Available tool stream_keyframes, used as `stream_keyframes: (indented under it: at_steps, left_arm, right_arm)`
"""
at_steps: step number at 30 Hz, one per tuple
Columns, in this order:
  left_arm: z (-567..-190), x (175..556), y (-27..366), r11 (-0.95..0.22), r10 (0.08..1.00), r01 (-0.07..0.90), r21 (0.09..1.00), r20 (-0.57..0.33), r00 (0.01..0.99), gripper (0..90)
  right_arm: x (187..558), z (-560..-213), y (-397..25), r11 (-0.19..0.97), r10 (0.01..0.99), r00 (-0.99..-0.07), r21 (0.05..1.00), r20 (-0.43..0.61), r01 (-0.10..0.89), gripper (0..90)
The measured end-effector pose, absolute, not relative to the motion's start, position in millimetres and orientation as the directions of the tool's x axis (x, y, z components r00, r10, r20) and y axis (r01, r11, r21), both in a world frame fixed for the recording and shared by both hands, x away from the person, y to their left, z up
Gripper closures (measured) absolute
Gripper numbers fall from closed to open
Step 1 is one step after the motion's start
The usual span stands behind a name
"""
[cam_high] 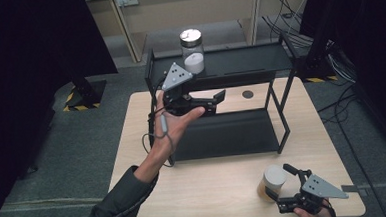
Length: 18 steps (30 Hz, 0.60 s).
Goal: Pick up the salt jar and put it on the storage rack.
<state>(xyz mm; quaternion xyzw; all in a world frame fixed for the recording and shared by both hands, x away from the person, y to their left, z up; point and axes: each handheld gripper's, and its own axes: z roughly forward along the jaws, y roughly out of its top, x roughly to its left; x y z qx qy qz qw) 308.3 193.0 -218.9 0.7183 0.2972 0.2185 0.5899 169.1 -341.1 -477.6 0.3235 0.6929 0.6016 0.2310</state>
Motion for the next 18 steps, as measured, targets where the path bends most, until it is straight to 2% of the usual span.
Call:
stream_keyframes:
  at_steps: [18]
  left_arm:
    - [-268, 285, 207, -0.11, 0.627, 0.131, 0.985, -0.033, 0.779, 2.1]
  right_arm:
    - [169, -478, -342, 0.061, 0.727, -0.683, 0.984, 0.073, 0.17, 0.4]
